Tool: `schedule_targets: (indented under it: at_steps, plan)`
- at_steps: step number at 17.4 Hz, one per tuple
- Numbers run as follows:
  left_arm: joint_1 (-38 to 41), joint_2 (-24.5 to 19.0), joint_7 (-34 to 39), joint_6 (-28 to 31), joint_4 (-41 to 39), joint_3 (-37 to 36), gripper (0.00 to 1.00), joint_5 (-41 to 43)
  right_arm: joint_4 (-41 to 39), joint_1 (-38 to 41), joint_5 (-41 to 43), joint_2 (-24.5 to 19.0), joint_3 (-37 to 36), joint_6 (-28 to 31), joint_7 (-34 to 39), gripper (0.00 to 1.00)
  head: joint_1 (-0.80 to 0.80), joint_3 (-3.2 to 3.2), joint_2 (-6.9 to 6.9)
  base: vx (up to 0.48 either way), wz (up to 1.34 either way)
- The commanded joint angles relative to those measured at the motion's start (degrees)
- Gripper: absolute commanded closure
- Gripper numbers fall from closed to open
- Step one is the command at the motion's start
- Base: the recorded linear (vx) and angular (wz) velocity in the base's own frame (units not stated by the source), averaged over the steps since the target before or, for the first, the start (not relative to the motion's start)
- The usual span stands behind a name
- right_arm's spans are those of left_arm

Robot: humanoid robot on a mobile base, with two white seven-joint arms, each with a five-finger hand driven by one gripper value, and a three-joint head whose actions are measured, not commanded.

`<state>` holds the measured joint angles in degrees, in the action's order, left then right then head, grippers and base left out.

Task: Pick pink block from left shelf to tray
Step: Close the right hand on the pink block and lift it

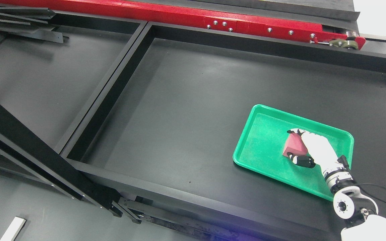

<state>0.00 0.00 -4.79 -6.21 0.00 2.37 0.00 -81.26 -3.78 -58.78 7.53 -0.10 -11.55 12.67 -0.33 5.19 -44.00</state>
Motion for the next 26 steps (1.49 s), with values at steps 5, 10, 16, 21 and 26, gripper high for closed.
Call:
schedule_targets:
  at_steps: [5,10,16,21,26]
  plan:
    - [-1.32,-1.0,-0.05,-0.03,-1.0,0.0,0.0,0.09,0.32,0.0,0.51,0.12,-2.97,-2.07,-4.92,0.98,0.0,0.0,0.0,0.0,0.0]
    - [-1.32,-1.0,-0.05,-0.03,-1.0,0.0,0.0,0.09,-1.17,0.27,0.51,0.12,-3.41,-2.25,-24.32,0.97,0.0,0.0,0.0,0.0,0.0]
    - [-1.32,-1.0,-0.05,-0.03,-1.0,0.0,0.0,0.09,-6.18,2.02,0.6,0.03,-3.5,-3.03,-36.31,0.98,0.0,0.0,0.0,0.0,0.0]
    - [-1.32,-1.0,-0.05,-0.03,-1.0,0.0,0.0,0.09,-10.57,3.61,0.86,-0.41,-5.16,-3.13,-39.11,0.98,0.0,0.0,0.0,0.0,0.0]
    - [-1.32,-1.0,-0.05,-0.03,-1.0,0.0,0.0,0.09,-15.06,6.42,1.56,-0.85,-5.61,-3.13,-41.41,0.98,0.0,0.0,0.0,0.0,0.0]
